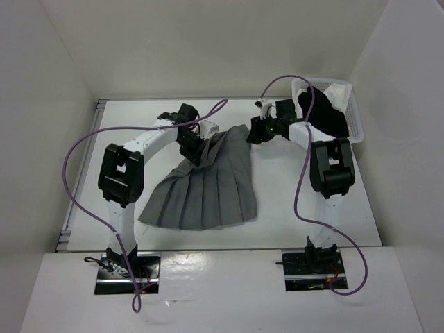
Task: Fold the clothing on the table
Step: Flatten the skirt out
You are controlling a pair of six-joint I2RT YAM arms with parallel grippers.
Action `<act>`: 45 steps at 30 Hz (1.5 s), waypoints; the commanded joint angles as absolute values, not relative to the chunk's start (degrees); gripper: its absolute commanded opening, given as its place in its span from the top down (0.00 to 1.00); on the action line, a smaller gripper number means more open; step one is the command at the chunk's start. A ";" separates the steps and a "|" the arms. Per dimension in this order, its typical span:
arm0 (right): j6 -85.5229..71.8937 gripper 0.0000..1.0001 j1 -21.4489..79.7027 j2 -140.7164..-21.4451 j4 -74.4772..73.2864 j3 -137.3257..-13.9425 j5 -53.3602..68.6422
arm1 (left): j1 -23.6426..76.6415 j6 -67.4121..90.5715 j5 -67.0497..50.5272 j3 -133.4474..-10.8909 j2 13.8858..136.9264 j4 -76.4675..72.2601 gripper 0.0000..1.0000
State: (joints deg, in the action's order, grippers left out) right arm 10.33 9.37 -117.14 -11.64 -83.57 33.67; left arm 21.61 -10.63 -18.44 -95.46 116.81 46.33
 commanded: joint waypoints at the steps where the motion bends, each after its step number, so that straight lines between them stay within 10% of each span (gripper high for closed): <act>1: 8.88 0.45 10.72 -118.56 -9.58 -87.01 36.04 | 21.62 -12.30 -20.83 -95.54 114.26 46.67 0.91; 14: 8.17 0.45 15.72 -123.39 -14.58 -94.74 27.61 | 21.62 -12.83 -20.83 -92.99 110.84 46.67 0.91; 20: 10.45 0.99 19.24 -126.38 -23.08 -99.14 20.05 | 20.57 -12.83 -20.30 -92.46 110.30 46.67 0.91; 39: 24.52 1.00 31.89 -103.28 -45.61 -78.40 14.41 | 16.96 -13.36 -23.12 -95.27 110.83 48.77 0.91; 43: 25.49 0.48 32.70 -97.14 -45.62 -77.78 17.05 | 16.96 -13.88 -24.26 -95.27 110.83 48.78 0.91; 45: 25.49 0.38 31.30 -95.11 -44.39 -78.40 17.66 | 16.96 -13.89 -24.78 -94.66 110.83 48.78 0.91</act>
State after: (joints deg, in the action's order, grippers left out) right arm 24.12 33.32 -100.68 -44.10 -78.00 15.92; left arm 17.10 -12.12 -22.00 -93.41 112.60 47.99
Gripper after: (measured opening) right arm 0.600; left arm 0.091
